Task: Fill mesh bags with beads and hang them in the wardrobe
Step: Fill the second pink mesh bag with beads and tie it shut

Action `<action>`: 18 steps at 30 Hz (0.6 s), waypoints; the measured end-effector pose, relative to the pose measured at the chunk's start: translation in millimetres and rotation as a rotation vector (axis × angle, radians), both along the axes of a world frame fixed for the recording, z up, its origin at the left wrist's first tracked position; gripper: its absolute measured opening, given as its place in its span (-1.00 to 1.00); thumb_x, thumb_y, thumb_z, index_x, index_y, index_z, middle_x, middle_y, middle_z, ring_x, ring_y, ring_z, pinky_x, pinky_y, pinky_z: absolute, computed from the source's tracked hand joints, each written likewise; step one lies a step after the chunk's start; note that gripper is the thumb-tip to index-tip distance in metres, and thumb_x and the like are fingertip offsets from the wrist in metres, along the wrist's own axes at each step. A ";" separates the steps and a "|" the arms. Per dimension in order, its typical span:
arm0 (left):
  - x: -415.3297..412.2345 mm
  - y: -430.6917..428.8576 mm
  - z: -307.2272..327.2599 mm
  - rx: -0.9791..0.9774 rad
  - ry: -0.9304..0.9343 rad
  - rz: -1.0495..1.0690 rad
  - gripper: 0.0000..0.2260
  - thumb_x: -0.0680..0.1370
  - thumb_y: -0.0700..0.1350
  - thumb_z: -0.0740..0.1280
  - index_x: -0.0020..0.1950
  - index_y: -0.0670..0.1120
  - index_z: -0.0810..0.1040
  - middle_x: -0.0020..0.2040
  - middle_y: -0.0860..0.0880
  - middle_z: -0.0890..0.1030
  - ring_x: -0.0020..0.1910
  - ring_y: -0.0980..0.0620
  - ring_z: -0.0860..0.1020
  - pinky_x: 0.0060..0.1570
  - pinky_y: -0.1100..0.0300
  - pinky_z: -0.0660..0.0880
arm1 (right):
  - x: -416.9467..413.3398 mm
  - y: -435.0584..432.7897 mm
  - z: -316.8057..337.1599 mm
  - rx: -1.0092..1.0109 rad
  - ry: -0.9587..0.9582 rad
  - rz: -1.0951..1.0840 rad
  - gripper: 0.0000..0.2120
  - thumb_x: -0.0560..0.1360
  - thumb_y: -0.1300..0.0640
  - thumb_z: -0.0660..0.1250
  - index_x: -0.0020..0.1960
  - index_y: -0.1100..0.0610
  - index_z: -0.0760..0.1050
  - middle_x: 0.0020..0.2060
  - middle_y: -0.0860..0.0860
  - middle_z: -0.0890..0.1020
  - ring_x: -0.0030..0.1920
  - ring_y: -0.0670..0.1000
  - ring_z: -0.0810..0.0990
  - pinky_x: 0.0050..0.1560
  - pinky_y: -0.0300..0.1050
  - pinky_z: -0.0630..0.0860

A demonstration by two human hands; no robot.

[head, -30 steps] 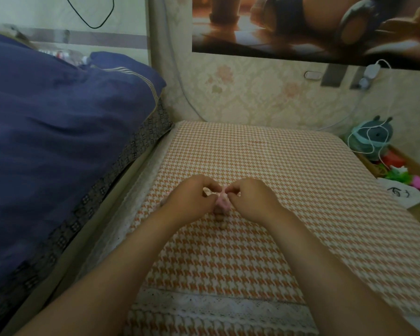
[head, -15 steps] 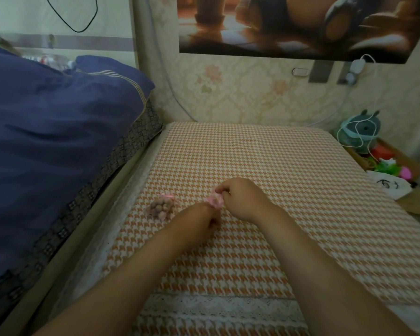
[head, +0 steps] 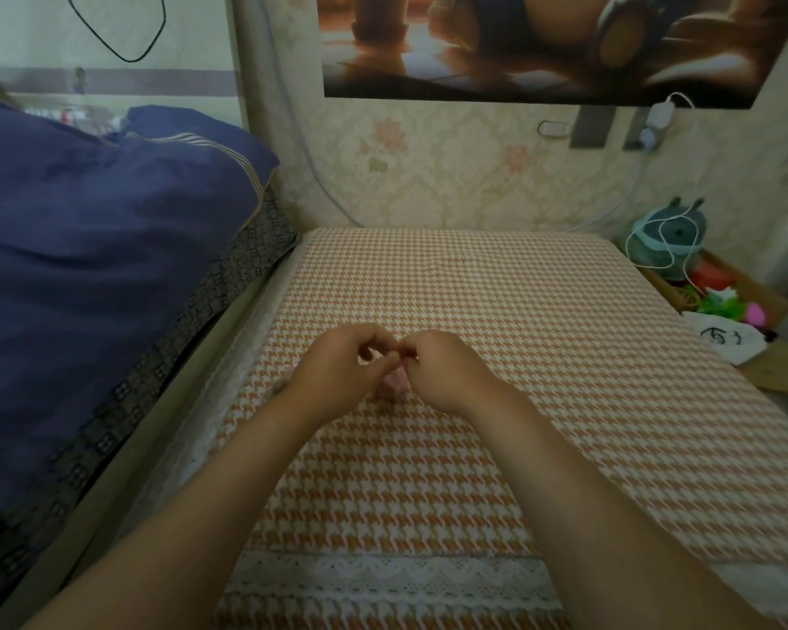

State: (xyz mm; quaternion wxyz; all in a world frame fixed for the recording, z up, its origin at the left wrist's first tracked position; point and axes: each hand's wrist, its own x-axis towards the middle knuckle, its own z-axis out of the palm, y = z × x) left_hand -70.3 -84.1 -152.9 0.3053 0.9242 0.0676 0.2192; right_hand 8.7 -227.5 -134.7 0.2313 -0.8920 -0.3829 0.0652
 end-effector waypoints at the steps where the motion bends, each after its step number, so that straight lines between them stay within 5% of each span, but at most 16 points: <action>1: 4.9 0.1 -1.8 0.046 -0.011 0.007 -0.93 0.50 -0.02 0.44 -0.04 0.11 0.65 -0.12 0.20 0.60 -0.10 0.17 0.50 -0.12 0.29 0.38 | 0.0 -0.4 0.5 -0.006 -0.004 -0.001 -0.86 0.55 0.02 0.31 -0.01 0.04 0.60 -0.10 0.03 0.64 -0.04 0.11 0.61 -0.05 0.04 0.57; 9: 28.0 -4.8 -11.3 0.159 0.053 0.008 -0.95 0.49 -0.12 0.44 -0.09 0.02 0.68 -0.07 0.09 0.48 -0.01 0.05 0.46 0.00 0.19 0.37 | 3.9 -4.4 -1.3 0.005 0.028 -0.025 -0.84 0.50 0.07 0.33 -0.03 0.08 0.65 -0.10 0.06 0.69 -0.06 0.11 0.63 -0.03 0.06 0.58; 14: 23.8 -2.9 -6.1 0.119 0.177 0.134 -0.86 0.52 0.02 0.36 -0.05 0.04 0.70 -0.15 0.05 0.67 -0.16 0.07 0.61 -0.09 0.08 0.57 | 6.0 -1.4 -6.5 0.035 0.022 -0.030 -0.78 0.56 0.03 0.27 0.11 -0.02 0.65 0.02 -0.01 0.69 0.03 0.07 0.62 0.03 0.05 0.58; 18: 19.0 1.9 0.4 0.057 0.230 0.182 -0.84 0.49 -0.08 0.34 -0.12 -0.05 0.72 -0.16 -0.02 0.71 -0.17 0.03 0.64 -0.10 0.05 0.61 | 6.1 1.7 -10.4 0.129 -0.003 -0.079 -0.83 0.57 0.10 0.25 0.12 -0.05 0.54 0.08 -0.08 0.63 0.06 -0.01 0.59 0.07 0.01 0.57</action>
